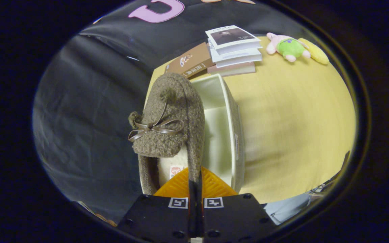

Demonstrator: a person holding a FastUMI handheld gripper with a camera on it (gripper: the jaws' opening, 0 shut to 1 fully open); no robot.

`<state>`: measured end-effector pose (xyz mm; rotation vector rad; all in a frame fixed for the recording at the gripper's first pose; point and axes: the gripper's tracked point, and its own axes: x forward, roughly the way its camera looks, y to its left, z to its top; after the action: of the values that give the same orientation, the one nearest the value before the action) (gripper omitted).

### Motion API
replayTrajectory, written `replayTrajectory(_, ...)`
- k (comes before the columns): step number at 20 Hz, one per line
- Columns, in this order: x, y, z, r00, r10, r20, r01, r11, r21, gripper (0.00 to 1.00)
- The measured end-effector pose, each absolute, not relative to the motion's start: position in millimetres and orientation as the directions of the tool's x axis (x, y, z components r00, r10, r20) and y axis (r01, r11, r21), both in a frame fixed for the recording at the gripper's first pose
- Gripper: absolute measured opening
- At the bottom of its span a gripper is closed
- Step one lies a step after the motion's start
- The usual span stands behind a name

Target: Open the storage box then place both shoes into the box .Put the left shoe in first, then the right shoe, with the right side of both shoes facing outward in a uniform manner.

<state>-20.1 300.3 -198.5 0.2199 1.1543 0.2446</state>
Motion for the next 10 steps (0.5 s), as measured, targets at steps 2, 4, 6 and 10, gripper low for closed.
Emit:
replayTrajectory(2, -21, 292, -208, 0.401, 0.238, -0.885, -0.084, 0.971, 0.223, 0.04)
replayTrajectory(4, -23, 290, -214, 0.412, 0.21, -0.887, -0.093, 0.978, 0.188, 0.04)
replayTrajectory(6, -23, 293, -214, 0.422, 0.21, -0.882, -0.097, 0.978, 0.187, 0.05)
replayTrajectory(10, -24, 299, -209, 0.426, 0.243, -0.871, -0.1, 0.97, 0.221, 0.31)
